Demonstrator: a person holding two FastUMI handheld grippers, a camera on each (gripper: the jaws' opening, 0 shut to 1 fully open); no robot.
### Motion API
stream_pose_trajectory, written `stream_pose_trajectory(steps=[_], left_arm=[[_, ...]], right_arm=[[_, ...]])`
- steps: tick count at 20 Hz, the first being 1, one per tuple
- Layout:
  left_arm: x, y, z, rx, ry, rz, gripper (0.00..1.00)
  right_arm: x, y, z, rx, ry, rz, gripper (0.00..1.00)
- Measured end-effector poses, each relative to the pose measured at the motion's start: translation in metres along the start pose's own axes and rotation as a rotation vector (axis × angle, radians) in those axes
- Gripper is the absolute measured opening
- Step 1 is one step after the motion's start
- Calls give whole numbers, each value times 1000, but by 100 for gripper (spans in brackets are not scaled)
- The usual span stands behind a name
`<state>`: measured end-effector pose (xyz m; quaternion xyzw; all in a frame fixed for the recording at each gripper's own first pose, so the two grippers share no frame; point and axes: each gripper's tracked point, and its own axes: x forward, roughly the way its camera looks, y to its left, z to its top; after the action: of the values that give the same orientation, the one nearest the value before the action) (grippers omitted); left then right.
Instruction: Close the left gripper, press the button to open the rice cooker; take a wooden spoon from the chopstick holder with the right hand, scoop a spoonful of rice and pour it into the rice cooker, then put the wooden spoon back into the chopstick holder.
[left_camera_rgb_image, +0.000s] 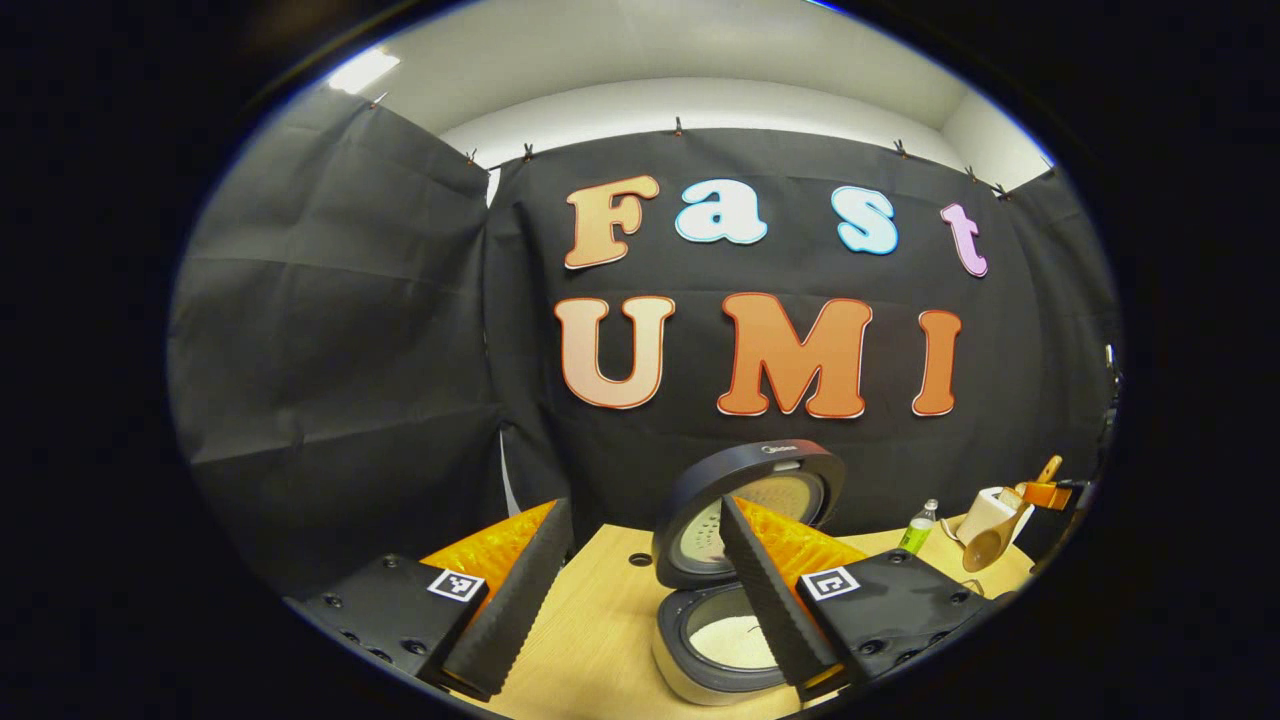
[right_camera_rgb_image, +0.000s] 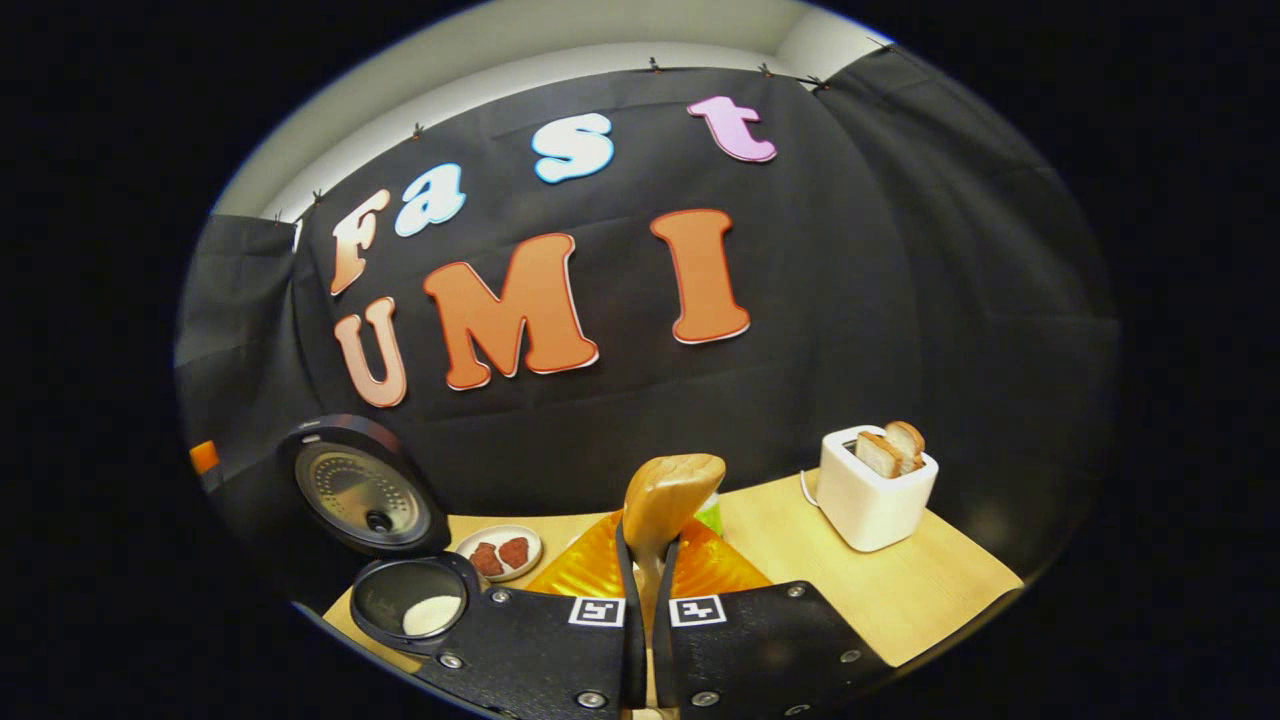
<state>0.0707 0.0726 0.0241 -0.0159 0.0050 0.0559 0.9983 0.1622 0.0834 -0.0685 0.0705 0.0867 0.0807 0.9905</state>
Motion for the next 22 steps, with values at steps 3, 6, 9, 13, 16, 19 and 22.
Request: stream_pose_trajectory(steps=[3,6,9,13,16,19,22], left_arm=[[1,-25,2,-47,-5,-13,97],[1,-40,-4,-48,18,-6,97],[2,-54,-5,-52,30,-3,97],[-2,-58,-12,-41,50,30,97],[-6,-59,-14,-2,59,44,97],[-9,-55,-13,12,59,65,97],[-10,-55,-17,-7,64,71,97]], right_arm=[[4,-35,-28,19,51,-51,2],[12,-52,-66,35,114,-73,2],[18,-65,-93,42,164,-80,2],[30,-68,-128,88,237,-63,3],[34,-72,-144,115,271,-62,8],[32,-81,-151,104,297,-79,13],[27,-95,-133,84,264,-111,23]])
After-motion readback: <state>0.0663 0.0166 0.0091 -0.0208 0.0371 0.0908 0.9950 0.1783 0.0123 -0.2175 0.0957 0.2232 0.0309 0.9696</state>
